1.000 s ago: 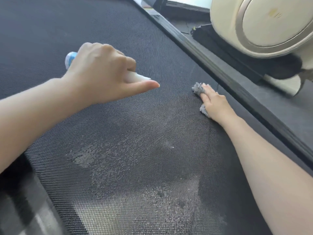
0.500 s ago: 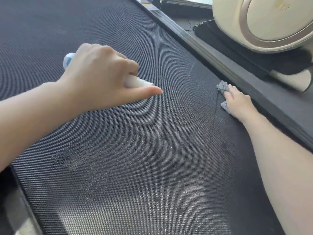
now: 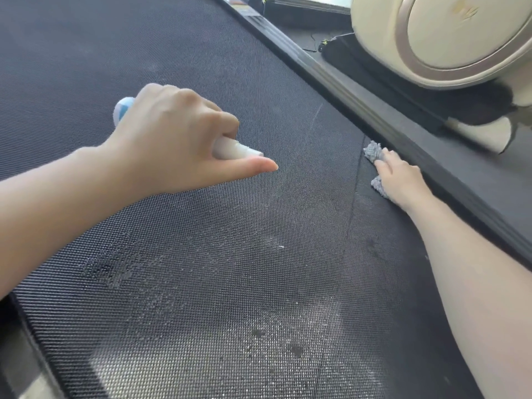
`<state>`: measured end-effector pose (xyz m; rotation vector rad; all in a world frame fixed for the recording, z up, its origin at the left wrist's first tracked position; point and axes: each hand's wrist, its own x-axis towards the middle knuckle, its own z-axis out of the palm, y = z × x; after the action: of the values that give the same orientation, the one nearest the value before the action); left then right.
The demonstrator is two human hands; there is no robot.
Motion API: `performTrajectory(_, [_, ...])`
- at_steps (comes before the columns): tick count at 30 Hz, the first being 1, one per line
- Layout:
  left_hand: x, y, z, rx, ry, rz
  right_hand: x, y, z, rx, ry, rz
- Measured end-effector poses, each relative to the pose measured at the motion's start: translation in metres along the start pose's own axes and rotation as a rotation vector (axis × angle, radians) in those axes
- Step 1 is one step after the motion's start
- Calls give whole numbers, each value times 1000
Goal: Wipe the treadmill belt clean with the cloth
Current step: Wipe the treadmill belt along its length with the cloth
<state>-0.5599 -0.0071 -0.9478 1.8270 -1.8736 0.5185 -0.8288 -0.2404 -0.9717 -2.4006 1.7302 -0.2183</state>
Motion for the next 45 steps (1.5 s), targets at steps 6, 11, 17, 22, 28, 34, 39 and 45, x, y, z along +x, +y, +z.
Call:
performTrajectory(6, [-7,1,-14,-18,15,18,-25,2,-2,32,12,21])
performTrajectory(11, [-14,-5,-22,-35,9,14,-45,3,1,65,29,78])
performTrajectory(17, [-15,-4,-25,-44,-6,33,-66,-24,5,76,0,116])
performTrajectory(22, [-16,0,-31,-70,17,73,-92,-50,15,92,-2,11])
performTrajectory(28, [-25,-5,-42,-75,-4,60,-130,-85,20,167,-29,-157])
performTrajectory(34, [-33,-12,-57,-76,21,42,-174,-115,33,225,-70,-351])
performTrajectory(39, [-37,-17,-66,-95,31,27,-217,-145,36,249,-140,-500])
performTrajectory(45, [-40,-14,-77,-101,27,30,-259,-171,39,183,-167,-718])
